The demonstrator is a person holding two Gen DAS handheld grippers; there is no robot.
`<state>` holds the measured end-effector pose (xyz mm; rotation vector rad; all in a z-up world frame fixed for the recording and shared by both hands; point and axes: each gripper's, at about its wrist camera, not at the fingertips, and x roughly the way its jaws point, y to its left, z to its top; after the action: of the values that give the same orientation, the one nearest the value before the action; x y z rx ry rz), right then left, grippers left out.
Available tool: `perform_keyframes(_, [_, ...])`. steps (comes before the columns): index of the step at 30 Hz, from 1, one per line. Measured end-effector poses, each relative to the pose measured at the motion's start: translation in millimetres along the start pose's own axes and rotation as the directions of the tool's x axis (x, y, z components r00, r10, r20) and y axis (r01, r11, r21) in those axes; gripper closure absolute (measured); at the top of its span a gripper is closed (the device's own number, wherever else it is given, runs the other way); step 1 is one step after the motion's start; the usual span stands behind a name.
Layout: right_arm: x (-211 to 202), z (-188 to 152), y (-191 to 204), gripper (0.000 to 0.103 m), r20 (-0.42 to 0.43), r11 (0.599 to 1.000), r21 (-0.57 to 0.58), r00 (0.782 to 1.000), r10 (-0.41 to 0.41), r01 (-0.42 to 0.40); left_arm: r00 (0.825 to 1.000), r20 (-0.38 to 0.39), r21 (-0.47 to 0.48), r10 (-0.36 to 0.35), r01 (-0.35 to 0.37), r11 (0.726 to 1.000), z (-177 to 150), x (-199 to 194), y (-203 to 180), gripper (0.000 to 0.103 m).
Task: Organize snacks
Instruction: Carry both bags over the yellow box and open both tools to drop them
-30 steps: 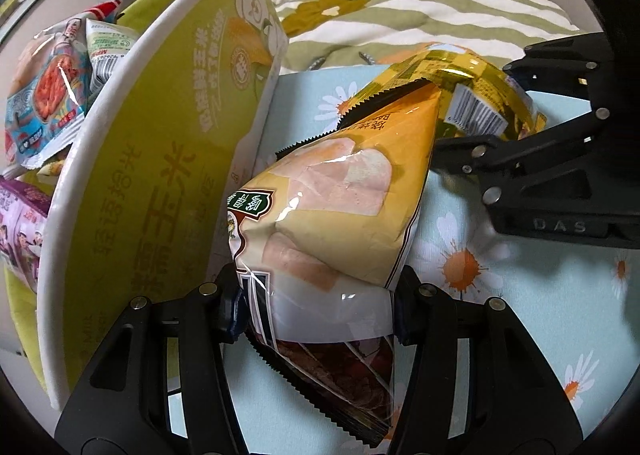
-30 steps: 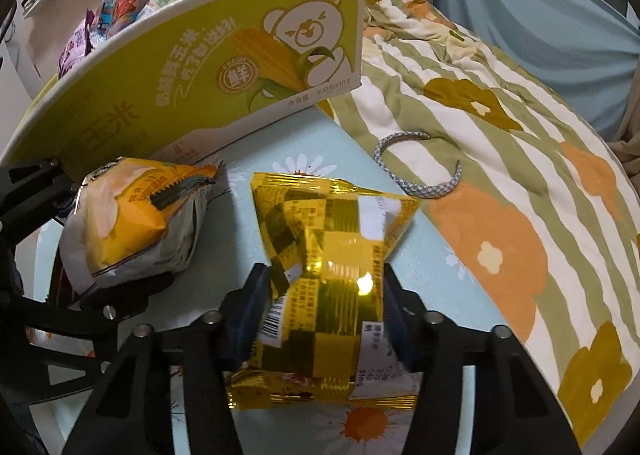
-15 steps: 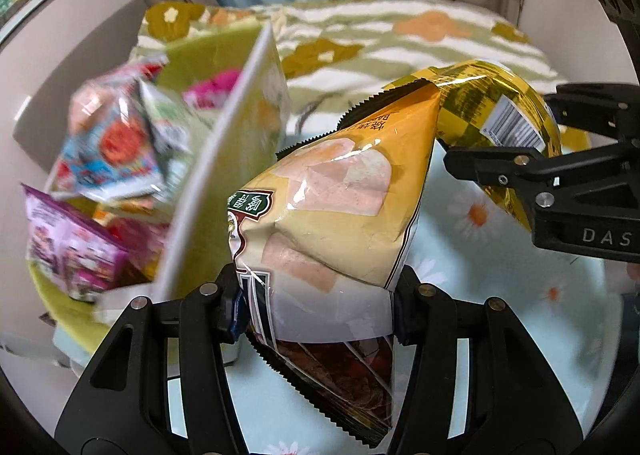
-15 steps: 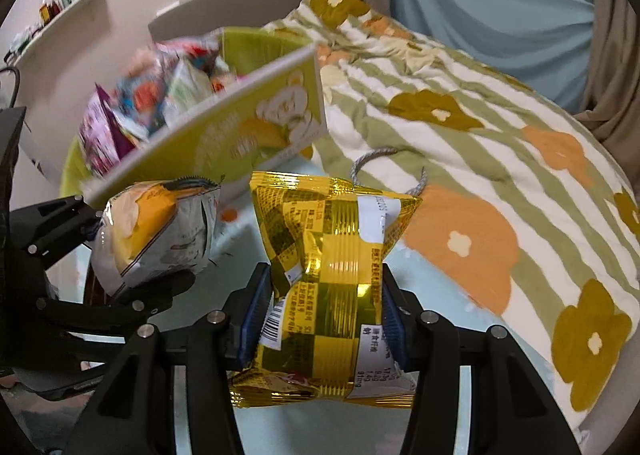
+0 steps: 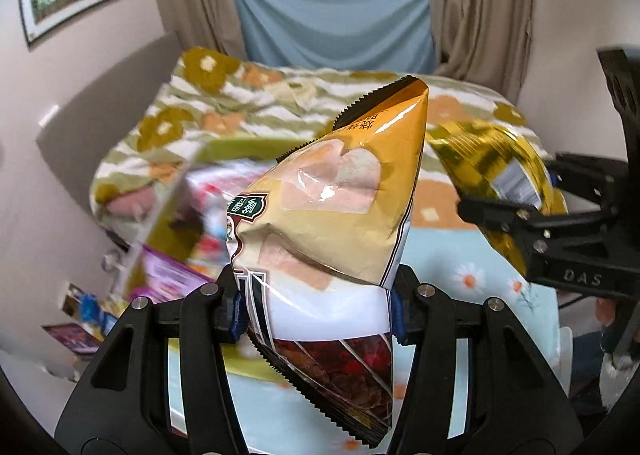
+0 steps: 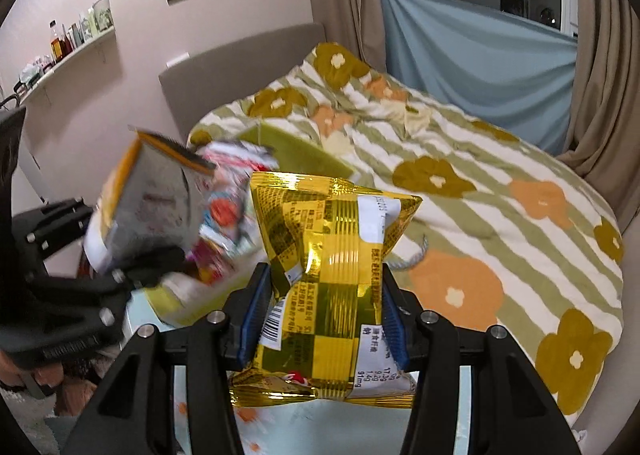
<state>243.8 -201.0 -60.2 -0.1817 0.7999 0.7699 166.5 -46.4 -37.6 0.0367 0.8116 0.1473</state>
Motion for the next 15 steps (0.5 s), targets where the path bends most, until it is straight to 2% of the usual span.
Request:
perform_keyframes(6, [9.7,28.5,37.2,0.056,0.041,0.999,0.044,0.999,0.007,-0.009,0.999,0.013,-0.016,0.032,-0.032,0.999,25.6,1.9,79.2,0.052])
perform_keyframes(12, [34.4,54.4,73.9,0.056,0.054,0.996,0.093,0.999,-0.004,-0.001,1.0,-0.016,0.02,0.022,-0.022,1.0,41.7,36.1,138.2,0.052])
perform_keyframes(15, [53.9,65.0,85.7,0.056,0.046,0.992,0.127,0.999,-0.027,0.021,0.999,-0.034,0.036,-0.008,0.009,0.999,43.9,60.8,157.2,0.052])
